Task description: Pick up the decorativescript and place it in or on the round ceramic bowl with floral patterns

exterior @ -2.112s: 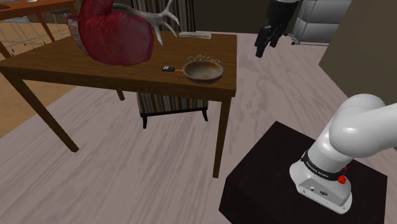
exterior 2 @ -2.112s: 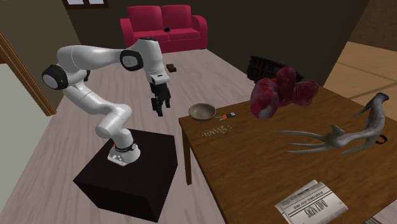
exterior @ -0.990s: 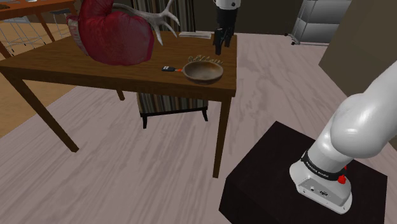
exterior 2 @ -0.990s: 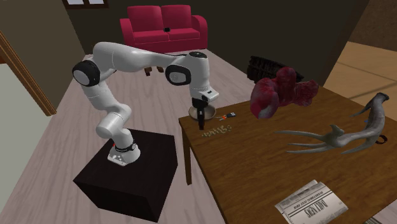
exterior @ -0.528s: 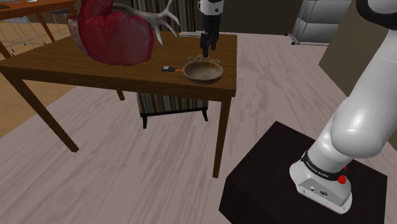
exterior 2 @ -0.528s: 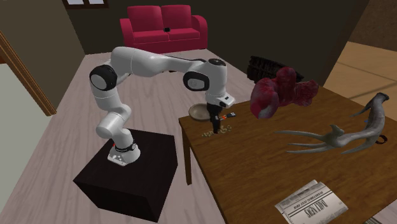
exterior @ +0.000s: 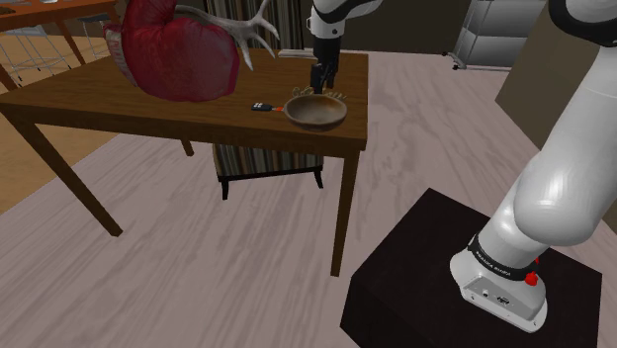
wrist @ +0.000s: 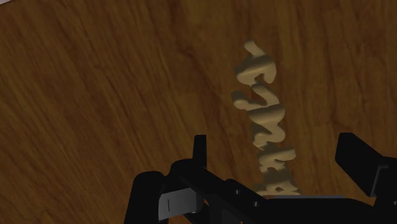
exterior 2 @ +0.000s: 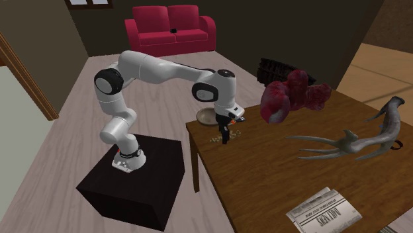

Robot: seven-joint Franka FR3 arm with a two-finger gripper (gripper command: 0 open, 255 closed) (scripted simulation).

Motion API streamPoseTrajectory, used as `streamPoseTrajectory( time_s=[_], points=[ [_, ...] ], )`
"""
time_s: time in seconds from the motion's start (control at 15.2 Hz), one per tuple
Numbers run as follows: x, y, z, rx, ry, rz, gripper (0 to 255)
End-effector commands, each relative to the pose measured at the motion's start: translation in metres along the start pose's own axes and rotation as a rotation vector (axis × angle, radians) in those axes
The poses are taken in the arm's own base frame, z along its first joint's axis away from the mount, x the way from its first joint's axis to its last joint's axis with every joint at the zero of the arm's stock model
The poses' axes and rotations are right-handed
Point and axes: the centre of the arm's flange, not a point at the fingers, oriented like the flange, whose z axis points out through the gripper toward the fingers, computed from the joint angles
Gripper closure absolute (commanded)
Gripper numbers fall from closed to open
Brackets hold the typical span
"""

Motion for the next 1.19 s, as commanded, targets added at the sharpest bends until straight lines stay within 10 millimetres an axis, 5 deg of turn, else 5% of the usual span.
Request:
streamPoseTrajectory(
  time_s=[0.0,0.26,0.33,0.92,1.12],
  points=[
    [0.000,0.000,0.001,0.000,0.000,0.000,0],
    [0.000,0.000,0.001,0.000,0.000,0.000,0],
    [0.000,0.000,0.001,0.000,0.000,0.000,255],
    [0.000,0.000,0.001,0.000,0.000,0.000,255],
    [0.000,0.000,-0.015,0.000,0.000,0.000,255]
  ],
)
